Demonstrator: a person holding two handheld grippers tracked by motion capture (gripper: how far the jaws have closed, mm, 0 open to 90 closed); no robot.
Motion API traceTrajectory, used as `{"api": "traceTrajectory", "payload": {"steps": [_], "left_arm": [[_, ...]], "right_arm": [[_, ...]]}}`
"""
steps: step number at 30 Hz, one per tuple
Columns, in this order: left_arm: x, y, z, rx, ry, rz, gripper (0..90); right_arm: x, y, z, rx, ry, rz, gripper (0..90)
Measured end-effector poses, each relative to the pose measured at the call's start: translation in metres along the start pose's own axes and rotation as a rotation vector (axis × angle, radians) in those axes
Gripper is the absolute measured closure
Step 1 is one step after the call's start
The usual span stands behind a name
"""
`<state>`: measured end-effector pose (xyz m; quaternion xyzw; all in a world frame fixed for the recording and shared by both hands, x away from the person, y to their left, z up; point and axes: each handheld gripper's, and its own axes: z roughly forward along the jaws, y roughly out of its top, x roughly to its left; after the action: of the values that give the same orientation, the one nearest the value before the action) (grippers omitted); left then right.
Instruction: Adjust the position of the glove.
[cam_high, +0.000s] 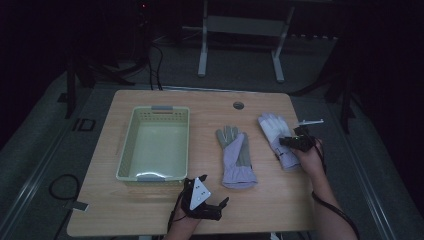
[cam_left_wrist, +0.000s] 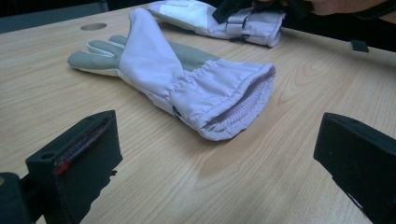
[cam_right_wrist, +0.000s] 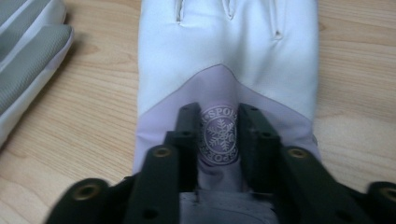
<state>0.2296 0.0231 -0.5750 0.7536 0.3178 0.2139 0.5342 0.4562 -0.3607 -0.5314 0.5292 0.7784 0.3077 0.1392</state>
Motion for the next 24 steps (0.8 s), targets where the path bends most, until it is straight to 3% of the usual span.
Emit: {"api": "traceTrajectory", "payload": {"steps": [5, 10, 12, 16, 22, 24], "left_arm": [[-0.001, 0.0, 0.0, -0.001, 0.002, 0.004, 0.9], [0.0, 0.0, 0.0, -0.001, 0.001, 0.003, 0.9], [-0.001, 0.0, 0.0, -0.001, 0.002, 0.004, 0.9], [-0.002, 0.0, 0.0, -0.004, 0.005, 0.011, 0.9], [-0.001, 0.0, 0.0, -0.002, 0.006, 0.008, 0.9], [-0.002, 0.0, 0.0, -0.001, 0.005, 0.011, 0.9]], "right_arm": [[0.002, 0.002, -0.018, -0.057, 0.051, 0.07, 78.3], [0.009, 0.002, -0.047, -0.114, 0.057, 0.138, 79.0], [0.015, 0.002, -0.059, -0.138, 0.053, 0.136, 79.0], [0.023, -0.007, -0.083, -0.24, 0.074, 0.113, 79.0], [0.035, -0.021, -0.107, -0.253, 0.04, 0.15, 78.9], [0.042, -0.027, -0.111, -0.262, -0.016, 0.12, 78.7]]}}
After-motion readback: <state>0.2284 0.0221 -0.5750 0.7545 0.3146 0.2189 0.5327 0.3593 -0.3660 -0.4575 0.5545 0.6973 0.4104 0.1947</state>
